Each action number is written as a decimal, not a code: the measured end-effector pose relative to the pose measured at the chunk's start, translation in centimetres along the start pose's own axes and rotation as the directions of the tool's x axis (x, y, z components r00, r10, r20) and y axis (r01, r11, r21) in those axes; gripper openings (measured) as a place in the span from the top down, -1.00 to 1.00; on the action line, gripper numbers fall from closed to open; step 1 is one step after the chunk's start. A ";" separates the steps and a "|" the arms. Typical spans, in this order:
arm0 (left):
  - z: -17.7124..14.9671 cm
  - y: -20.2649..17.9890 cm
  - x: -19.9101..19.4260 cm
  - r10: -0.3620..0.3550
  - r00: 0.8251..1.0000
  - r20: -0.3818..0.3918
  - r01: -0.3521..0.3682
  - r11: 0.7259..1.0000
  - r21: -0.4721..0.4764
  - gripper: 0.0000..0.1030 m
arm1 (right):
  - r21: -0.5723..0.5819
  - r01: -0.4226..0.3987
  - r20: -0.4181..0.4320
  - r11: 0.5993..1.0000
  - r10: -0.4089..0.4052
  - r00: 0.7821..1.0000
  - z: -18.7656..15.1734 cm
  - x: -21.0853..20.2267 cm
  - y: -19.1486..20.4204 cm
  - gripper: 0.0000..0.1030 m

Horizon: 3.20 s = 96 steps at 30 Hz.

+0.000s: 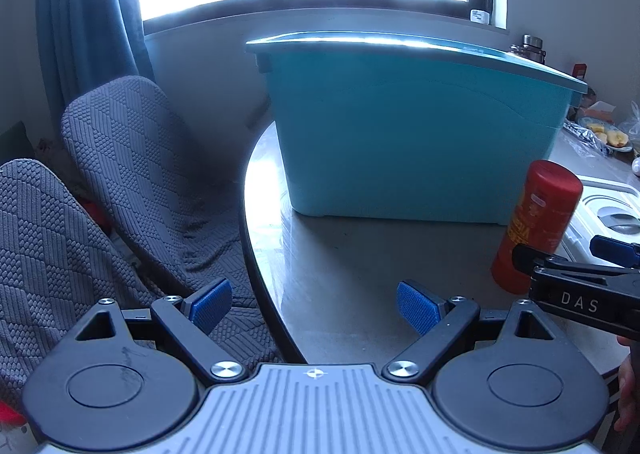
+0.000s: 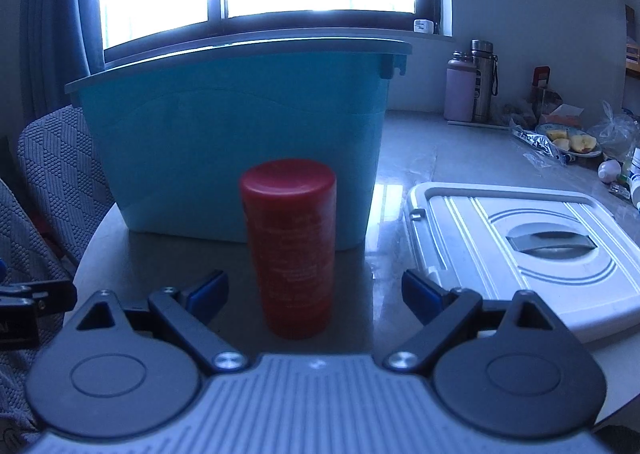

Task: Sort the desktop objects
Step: 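Grasp the remaining red canister with the right gripper, then carry the red canister over the teal bin and release it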

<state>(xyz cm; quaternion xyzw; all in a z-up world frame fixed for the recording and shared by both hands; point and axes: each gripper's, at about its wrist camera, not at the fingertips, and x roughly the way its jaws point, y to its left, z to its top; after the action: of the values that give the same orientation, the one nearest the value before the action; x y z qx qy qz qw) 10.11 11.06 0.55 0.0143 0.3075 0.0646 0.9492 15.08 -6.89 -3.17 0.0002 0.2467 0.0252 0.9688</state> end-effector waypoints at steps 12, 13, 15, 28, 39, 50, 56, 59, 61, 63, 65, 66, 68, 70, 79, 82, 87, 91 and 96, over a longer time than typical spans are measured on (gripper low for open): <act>0.4 0.3 1.4 0.010 1.000 -0.022 -0.010 1.000 -0.003 -0.77 | 0.004 0.002 -0.004 1.000 -0.002 1.000 0.6 2.1 0.5 -0.81; 0.3 0.4 1.5 0.010 1.000 -0.022 -0.010 1.000 -0.006 -0.77 | 0.002 -0.005 0.007 1.000 0.005 1.000 0.6 2.1 0.5 -0.77; 0.4 0.5 1.7 0.010 1.000 -0.022 -0.010 1.000 -0.009 -0.77 | -0.025 -0.023 -0.004 0.999 0.023 1.000 0.9 2.2 0.7 0.05; -0.1 0.8 -0.2 -0.005 1.000 0.011 0.005 1.000 -0.011 -0.77 | -0.037 -0.024 -0.022 0.999 0.023 0.999 1.3 0.3 0.9 0.06; -1.2 1.6 -4.2 -0.025 0.998 0.063 0.026 1.000 -0.004 -0.77 | -0.048 -0.024 0.019 0.999 0.025 1.000 2.2 -4.5 1.4 0.05; -1.6 2.7 -6.8 -0.048 0.997 0.065 0.049 0.999 -0.015 -0.77 | -0.044 -0.047 0.071 0.998 0.050 0.996 6.0 -8.8 2.3 0.05; -0.5 3.0 -7.4 -0.058 0.995 0.083 0.059 0.998 -0.016 -0.77 | -0.067 -0.055 0.097 0.996 0.061 0.993 8.5 -9.8 3.2 0.05; 0.3 3.2 -7.1 -0.054 0.995 0.087 0.055 0.998 -0.013 -0.77 | -0.066 -0.064 0.104 0.996 0.070 0.992 9.7 -9.8 3.6 0.05; 0.8 3.3 -6.8 -0.053 0.995 0.085 0.054 0.998 -0.018 -0.77 | -0.073 -0.062 0.117 0.995 0.070 0.991 10.5 -9.5 3.8 0.05; 1.4 3.5 -6.4 -0.051 0.995 0.086 0.053 0.998 -0.025 -0.77 | -0.068 -0.064 0.126 0.996 0.072 0.989 11.4 -9.0 3.9 0.05; 2.0 3.5 -6.0 -0.046 0.995 0.090 0.048 0.998 -0.028 -0.77 | -0.071 -0.064 0.138 0.995 0.074 0.988 12.3 -8.4 4.1 0.05; 2.4 3.5 -5.7 -0.042 0.995 0.091 0.045 0.999 -0.028 -0.77 | -0.073 -0.065 0.144 0.995 0.075 0.987 12.8 -8.1 4.1 0.05; 3.1 3.4 -5.1 -0.037 0.996 0.086 0.040 0.999 -0.028 -0.77 | -0.080 -0.061 0.154 0.995 0.072 0.985 13.7 -7.3 4.3 0.05; 3.8 3.5 -4.7 -0.037 0.995 0.089 0.041 0.999 -0.036 -0.77 | -0.081 -0.066 0.158 0.994 0.078 0.984 14.6 -6.4 4.4 0.05; 6.8 2.9 -1.5 -0.023 0.995 0.096 0.029 0.998 -0.060 -0.77 | -0.116 -0.087 0.156 0.989 0.105 0.982 17.8 -1.1 4.8 0.05; 7.6 2.5 -0.1 -0.009 0.996 0.089 0.015 0.998 -0.065 -0.77 | -0.120 -0.093 0.139 0.988 0.109 0.984 18.3 1.1 4.9 0.05; 8.2 2.1 1.6 0.017 0.997 0.072 -0.011 0.997 -0.081 -0.77 | -0.122 -0.108 0.092 0.987 0.119 0.989 18.5 4.5 4.8 0.05; 8.5 2.0 2.5 0.034 0.998 0.059 -0.029 0.996 -0.086 -0.77 | -0.121 -0.107 0.053 0.987 0.115 0.992 18.2 6.6 5.0 0.05; 8.4 1.9 2.5 0.045 0.998 0.052 -0.040 0.994 -0.097 -0.77 | -0.138 -0.077 0.049 0.987 0.084 0.995 17.5 7.4 5.5 -0.78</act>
<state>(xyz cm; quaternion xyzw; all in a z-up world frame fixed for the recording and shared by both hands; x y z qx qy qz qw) 16.84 13.41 6.01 -0.0231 0.2777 0.0991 0.9553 29.63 -0.83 8.75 -0.0553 0.2178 0.0809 0.9711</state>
